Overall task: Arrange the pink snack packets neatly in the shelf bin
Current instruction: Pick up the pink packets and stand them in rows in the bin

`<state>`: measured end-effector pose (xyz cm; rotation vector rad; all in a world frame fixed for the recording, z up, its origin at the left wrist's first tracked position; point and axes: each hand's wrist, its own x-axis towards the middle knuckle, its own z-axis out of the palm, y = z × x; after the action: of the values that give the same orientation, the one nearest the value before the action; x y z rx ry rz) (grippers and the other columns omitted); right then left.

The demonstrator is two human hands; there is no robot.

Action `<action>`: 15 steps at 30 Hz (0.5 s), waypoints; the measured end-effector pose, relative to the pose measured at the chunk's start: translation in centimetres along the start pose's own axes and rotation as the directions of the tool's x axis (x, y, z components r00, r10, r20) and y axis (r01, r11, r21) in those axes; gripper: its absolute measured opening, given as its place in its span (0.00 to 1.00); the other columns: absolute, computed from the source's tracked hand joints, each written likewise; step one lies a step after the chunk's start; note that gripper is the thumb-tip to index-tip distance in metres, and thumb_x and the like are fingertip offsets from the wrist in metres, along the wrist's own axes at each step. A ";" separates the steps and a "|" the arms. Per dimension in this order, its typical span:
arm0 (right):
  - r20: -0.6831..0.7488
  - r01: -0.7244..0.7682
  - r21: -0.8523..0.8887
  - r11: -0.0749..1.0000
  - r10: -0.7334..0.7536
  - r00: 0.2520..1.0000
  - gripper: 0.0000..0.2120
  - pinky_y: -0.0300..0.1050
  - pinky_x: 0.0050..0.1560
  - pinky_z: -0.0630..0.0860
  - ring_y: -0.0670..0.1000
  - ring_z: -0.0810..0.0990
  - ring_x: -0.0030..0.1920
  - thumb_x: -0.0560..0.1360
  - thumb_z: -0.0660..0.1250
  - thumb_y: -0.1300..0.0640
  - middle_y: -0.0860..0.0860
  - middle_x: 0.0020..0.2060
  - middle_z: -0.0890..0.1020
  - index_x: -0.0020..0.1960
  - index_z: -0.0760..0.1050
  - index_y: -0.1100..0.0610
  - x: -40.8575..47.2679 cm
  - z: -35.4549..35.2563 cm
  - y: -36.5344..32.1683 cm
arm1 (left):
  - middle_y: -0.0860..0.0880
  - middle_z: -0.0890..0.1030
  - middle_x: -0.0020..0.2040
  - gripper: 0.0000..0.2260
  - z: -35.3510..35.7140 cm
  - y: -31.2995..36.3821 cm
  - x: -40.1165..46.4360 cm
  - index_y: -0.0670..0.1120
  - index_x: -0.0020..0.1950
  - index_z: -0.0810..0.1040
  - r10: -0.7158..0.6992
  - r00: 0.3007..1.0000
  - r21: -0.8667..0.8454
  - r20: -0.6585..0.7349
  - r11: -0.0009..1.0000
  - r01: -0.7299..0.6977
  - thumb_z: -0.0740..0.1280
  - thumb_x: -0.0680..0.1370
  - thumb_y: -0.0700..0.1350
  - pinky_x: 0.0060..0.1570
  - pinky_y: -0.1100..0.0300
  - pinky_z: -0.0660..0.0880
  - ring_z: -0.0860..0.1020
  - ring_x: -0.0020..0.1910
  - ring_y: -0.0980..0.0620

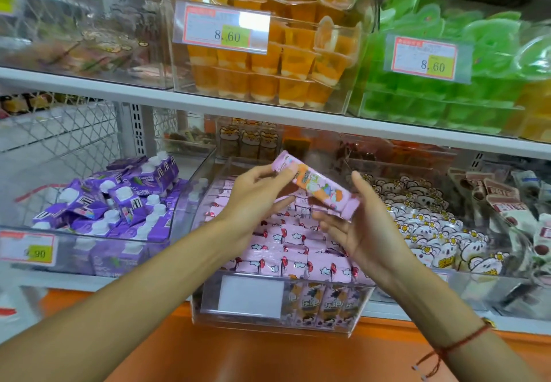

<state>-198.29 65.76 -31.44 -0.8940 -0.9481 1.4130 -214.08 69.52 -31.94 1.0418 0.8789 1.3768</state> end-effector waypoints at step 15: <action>-0.137 0.367 -0.634 0.681 -0.566 0.813 0.12 0.57 0.47 0.80 0.51 0.84 0.44 0.75 0.68 0.53 0.54 0.51 0.81 0.56 0.72 0.53 2.3 -1.0 -0.7 | 0.43 0.78 0.59 0.18 -1.9 -3.1 2.3 0.46 0.61 0.75 -0.088 0.878 0.877 0.471 0.158 -0.454 0.51 0.83 0.53 0.58 0.55 0.70 0.74 0.58 0.43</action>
<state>-197.19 68.08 -31.16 -1.1763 -1.2711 0.4826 -214.72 72.22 -35.23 2.4759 1.3594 0.4820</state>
